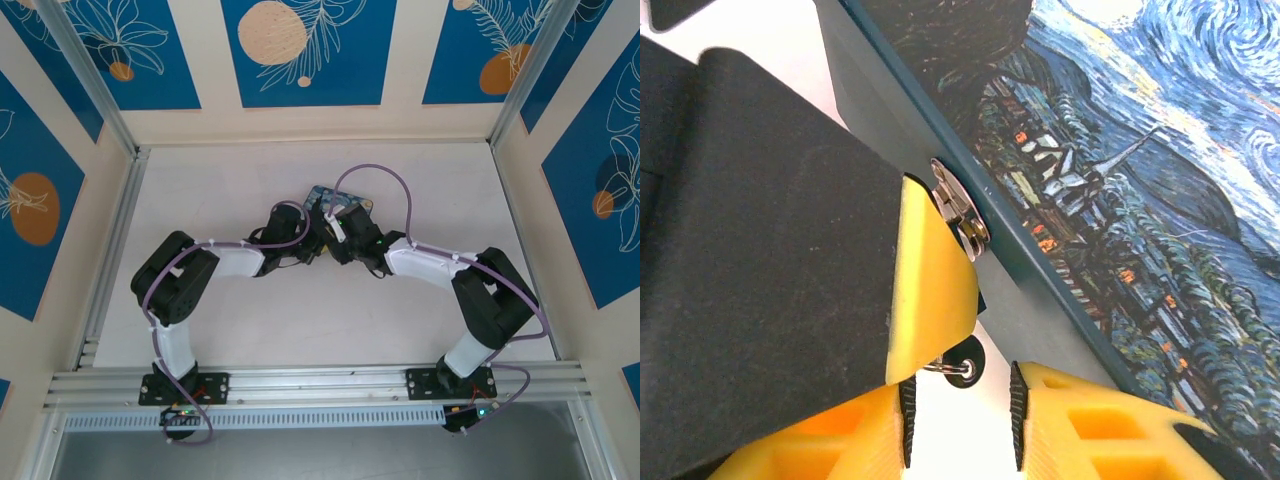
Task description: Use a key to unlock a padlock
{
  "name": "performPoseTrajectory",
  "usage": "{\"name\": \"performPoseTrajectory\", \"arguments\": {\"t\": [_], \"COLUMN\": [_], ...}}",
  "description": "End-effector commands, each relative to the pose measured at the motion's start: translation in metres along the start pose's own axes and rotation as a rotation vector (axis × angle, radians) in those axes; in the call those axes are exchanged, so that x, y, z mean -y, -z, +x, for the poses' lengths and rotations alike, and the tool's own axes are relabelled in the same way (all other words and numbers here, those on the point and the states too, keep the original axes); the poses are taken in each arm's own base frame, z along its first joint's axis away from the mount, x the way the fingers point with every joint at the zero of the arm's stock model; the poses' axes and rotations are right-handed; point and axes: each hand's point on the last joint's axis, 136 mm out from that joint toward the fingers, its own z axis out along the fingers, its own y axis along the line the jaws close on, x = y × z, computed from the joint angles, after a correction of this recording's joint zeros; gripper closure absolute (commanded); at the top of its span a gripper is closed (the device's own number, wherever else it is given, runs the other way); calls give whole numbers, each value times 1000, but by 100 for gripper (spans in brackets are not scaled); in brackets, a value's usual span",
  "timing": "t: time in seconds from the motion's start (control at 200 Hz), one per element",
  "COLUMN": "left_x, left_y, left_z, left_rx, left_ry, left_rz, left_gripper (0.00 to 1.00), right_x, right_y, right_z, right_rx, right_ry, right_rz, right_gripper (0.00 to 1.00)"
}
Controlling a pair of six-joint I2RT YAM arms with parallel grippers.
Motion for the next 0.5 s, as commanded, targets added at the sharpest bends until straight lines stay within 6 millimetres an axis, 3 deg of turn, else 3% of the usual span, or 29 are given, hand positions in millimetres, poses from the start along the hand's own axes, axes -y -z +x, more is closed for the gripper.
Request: {"name": "performPoseTrajectory", "arguments": {"t": [0.0, 0.31, 0.495], "left_x": [43, 45, 44], "left_y": [10, 10, 10], "left_z": [9, 9, 9], "left_rx": [-29, -32, -34], "left_ry": [-60, -62, -62], "left_rz": [108, 114, 113], "left_gripper": [100, 100, 100], "right_x": [-4, -9, -8], "right_y": [5, 12, 8], "right_z": [-6, 11, 9], "right_rx": [32, 20, 21], "right_ry": [12, 33, 32], "right_rz": [-2, -1, 10], "right_gripper": [67, 68, 68]}}
